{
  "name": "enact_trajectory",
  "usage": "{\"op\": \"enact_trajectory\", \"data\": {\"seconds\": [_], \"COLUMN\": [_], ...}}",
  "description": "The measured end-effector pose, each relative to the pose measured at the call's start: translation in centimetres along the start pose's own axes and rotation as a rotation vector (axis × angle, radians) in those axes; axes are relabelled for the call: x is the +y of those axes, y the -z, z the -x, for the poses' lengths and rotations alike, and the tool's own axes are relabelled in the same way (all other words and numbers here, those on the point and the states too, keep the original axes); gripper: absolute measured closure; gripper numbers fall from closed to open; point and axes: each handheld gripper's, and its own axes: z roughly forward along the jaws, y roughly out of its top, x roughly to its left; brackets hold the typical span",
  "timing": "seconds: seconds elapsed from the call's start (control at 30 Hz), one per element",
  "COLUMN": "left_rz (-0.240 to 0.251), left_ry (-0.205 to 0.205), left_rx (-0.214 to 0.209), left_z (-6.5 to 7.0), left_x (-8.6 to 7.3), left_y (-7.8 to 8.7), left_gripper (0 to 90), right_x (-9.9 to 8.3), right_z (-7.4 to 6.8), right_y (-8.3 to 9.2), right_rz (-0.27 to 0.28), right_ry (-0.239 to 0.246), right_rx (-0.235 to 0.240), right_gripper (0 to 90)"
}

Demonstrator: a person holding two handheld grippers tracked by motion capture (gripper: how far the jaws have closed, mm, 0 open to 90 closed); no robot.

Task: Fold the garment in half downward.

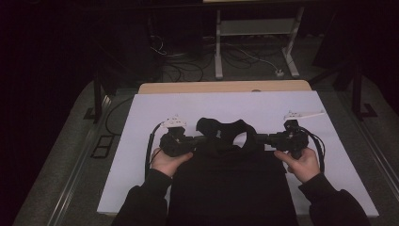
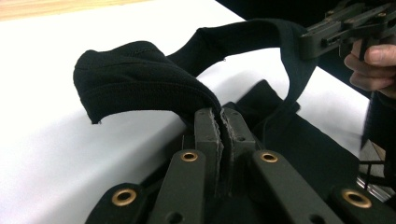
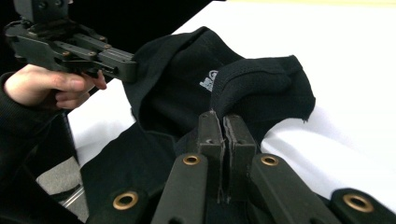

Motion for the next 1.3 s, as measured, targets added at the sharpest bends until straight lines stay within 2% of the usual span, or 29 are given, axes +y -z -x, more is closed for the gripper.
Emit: {"op": "enact_trajectory", "data": {"seconds": [0.27, 0.5, 0.63, 0.87, 1.07, 1.3], "left_rz": [-0.012, -0.055, -0.077, -0.131, -0.178, -0.258], "left_ry": [-0.018, -0.041, -0.066, -0.106, -0.137, -0.185], "left_rx": [-0.016, -0.017, -0.002, 0.016, 0.019, 0.026], "left_z": [1.5, 2.7, 3.3, 4.3, 5.0, 5.7], "left_x": [-1.1, -2.4, -3.1, -4.5, -5.4, -6.5], "left_y": [0.7, 0.9, 1.0, 0.9, 0.4, -0.6], "left_gripper": [84.8, 84.8, 84.8, 84.8, 84.8, 84.7], "right_x": [-1.1, -2.0, -2.6, -3.9, -5.6, -7.1], "right_z": [-1.8, -2.7, -3.2, -4.2, -4.9, -4.6], "right_y": [0.9, 0.9, 0.7, 0.3, -0.3, -1.0], "right_rz": [-0.010, -0.035, -0.055, -0.106, -0.173, -0.245], "right_ry": [0.037, 0.053, 0.058, 0.077, 0.087, 0.078], "right_rx": [0.018, 0.029, 0.036, 0.057, 0.065, 0.038], "right_gripper": [85.9, 85.9, 85.9, 85.9, 85.9, 85.9]}}
